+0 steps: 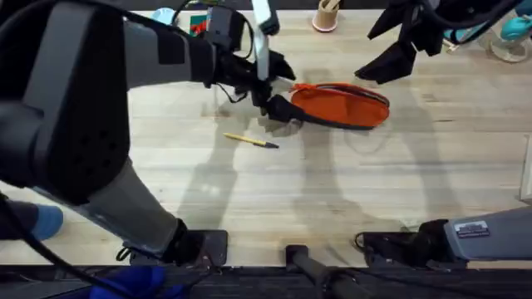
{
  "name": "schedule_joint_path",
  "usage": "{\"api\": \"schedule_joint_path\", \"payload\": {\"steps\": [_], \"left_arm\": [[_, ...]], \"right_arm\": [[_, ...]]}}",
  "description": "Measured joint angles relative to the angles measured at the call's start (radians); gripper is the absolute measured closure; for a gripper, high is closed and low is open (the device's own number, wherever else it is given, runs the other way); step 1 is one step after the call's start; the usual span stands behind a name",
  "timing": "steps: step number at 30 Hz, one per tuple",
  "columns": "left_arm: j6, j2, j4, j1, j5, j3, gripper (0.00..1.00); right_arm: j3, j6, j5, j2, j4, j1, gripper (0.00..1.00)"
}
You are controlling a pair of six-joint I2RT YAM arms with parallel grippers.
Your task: Unzip the bag, pick up the pens from the table one at a time and place them inside, then zip the bag closed.
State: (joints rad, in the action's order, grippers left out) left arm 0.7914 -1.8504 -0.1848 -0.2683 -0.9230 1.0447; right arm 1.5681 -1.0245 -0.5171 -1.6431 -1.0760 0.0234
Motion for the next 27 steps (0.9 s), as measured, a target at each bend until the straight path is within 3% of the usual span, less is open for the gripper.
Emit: {"api": "schedule_joint_path", "payload": {"steps": [5, 10, 14, 21, 27], "left_arm": [[-0.006, 0.032, -0.047, 0.047, 0.002, 0.000, 0.006], [-0.010, 0.154, -0.106, 0.066, 0.003, 0.000, 0.007], [-0.010, 0.265, -0.211, 0.074, 0.026, 0.000, 0.007], [-0.011, 0.431, -0.423, 0.095, 0.137, 0.000, 0.008], [-0.008, 0.510, -0.556, 0.132, 0.098, 0.000, 0.006]], "right_arm": [[0.000, 0.000, 0.000, 0.000, 0.000, 0.000, 0.004], [0.000, 0.000, -0.005, 0.000, -0.001, 0.000, 0.004], [0.000, 0.000, -0.027, 0.000, -0.007, 0.000, 0.004], [0.000, 0.000, -0.060, 0.000, -0.021, 0.000, 0.004], [0.000, 0.001, -0.091, 0.000, -0.025, 0.000, 0.004]]}}
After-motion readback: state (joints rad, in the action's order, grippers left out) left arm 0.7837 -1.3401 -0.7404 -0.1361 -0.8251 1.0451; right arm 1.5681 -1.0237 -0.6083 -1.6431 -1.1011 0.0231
